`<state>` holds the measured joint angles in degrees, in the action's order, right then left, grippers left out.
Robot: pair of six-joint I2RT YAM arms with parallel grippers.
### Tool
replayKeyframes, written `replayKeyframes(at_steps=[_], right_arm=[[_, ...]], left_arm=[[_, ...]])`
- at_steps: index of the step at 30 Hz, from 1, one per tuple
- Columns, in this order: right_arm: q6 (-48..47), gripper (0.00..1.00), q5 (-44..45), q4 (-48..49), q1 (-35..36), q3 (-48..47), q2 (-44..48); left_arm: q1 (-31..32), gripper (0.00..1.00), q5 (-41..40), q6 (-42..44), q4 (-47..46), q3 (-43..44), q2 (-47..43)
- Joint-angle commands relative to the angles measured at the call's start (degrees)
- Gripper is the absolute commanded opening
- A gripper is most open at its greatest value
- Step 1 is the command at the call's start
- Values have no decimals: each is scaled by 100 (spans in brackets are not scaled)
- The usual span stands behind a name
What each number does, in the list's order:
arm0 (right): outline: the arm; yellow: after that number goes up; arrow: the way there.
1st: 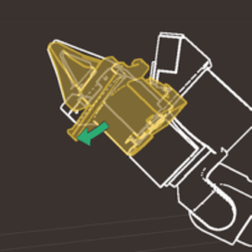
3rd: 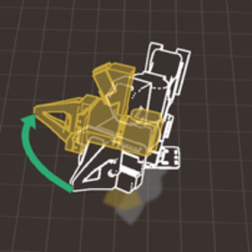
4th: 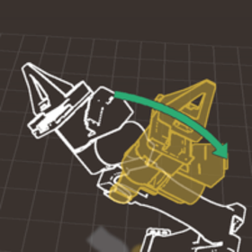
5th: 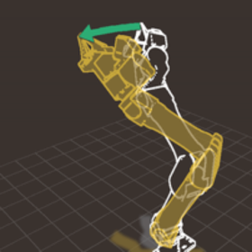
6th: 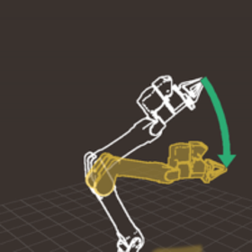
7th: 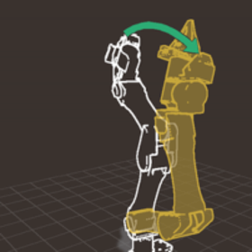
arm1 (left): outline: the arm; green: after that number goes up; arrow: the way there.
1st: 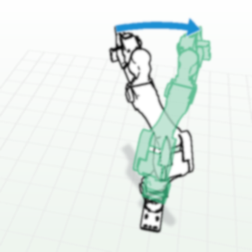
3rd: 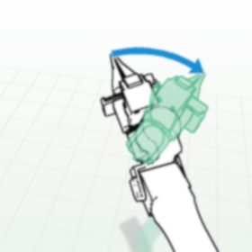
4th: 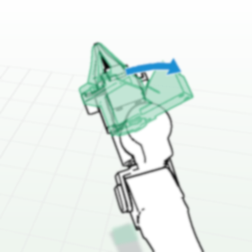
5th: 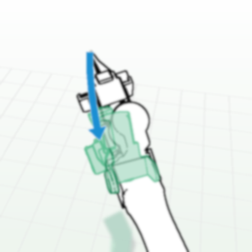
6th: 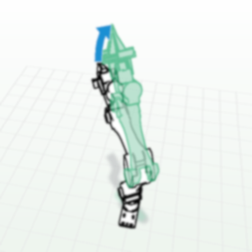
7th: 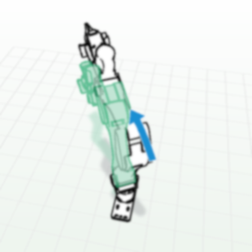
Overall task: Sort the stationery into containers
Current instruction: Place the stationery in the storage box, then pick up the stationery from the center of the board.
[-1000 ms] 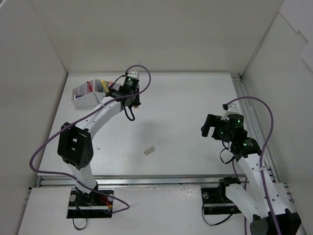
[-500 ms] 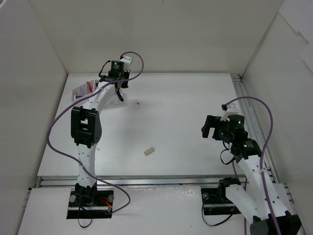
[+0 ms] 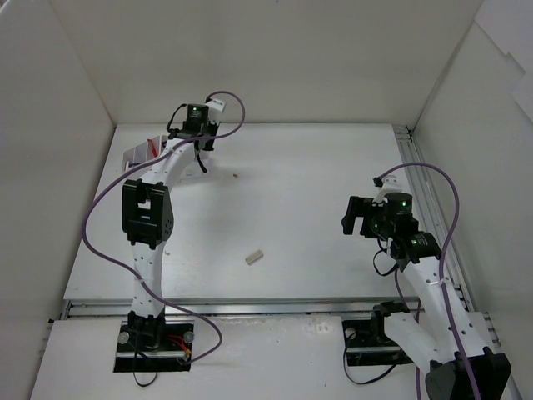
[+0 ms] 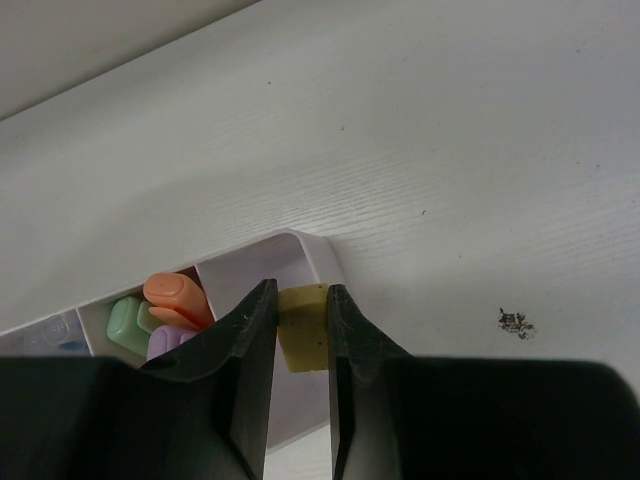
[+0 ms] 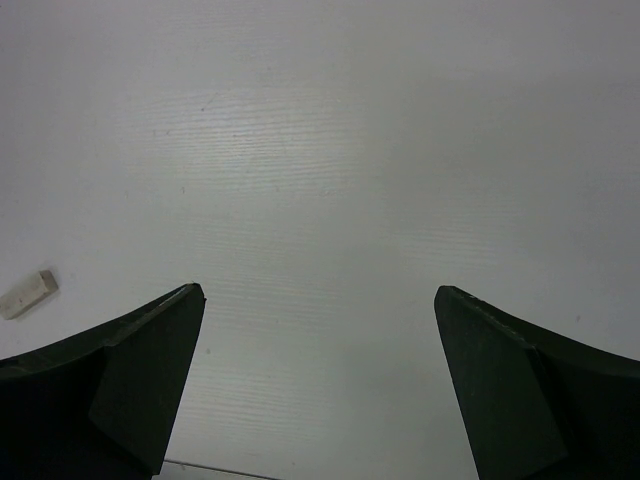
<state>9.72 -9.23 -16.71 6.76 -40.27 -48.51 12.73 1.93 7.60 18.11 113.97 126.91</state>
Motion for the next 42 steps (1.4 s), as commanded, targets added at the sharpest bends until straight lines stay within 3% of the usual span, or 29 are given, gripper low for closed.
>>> replayKeyframes(at_steps=[1,6,13,14,15,23,25,27,31,33,34,42], right_arm=[[-101,98,-52,361,-26,-95,-80],[-101,98,-35,361,-26,-86,-71],[-75,98,-61,353,-26,-95,-71],[-75,98,-61,361,-35,-95,-62],[-75,98,-78,361,-35,-95,-45],[-66,98,-219,353,-26,-34,175],[-49,98,-228,353,-26,-7,219],[-31,98,-280,344,-35,10,237],[39,98,-333,344,-26,63,324],[57,98,-430,344,-17,81,360],[65,98,-456,344,-9,98,395],[109,98,-702,344,-26,178,457]], left_arm=[[-34,0,-167,154,-211,169,-97],[-87,6,-518,146,-220,195,-44],[-87,29,-677,5,-150,55,-201],[-87,32,-633,5,-150,-6,-237],[-87,43,-607,-12,-141,-41,-333],[141,58,227,23,-53,-822,-1438],[326,68,638,40,-44,-1470,-1791],[449,99,1035,-65,-210,-2060,-2432],[1089,99,1308,-845,-842,-4192,-3592],[1380,99,1467,-944,-994,-4768,-4155],[1538,100,1172,-996,-967,-5179,-4288],[2927,99,502,-1664,-862,-6325,-4781]])
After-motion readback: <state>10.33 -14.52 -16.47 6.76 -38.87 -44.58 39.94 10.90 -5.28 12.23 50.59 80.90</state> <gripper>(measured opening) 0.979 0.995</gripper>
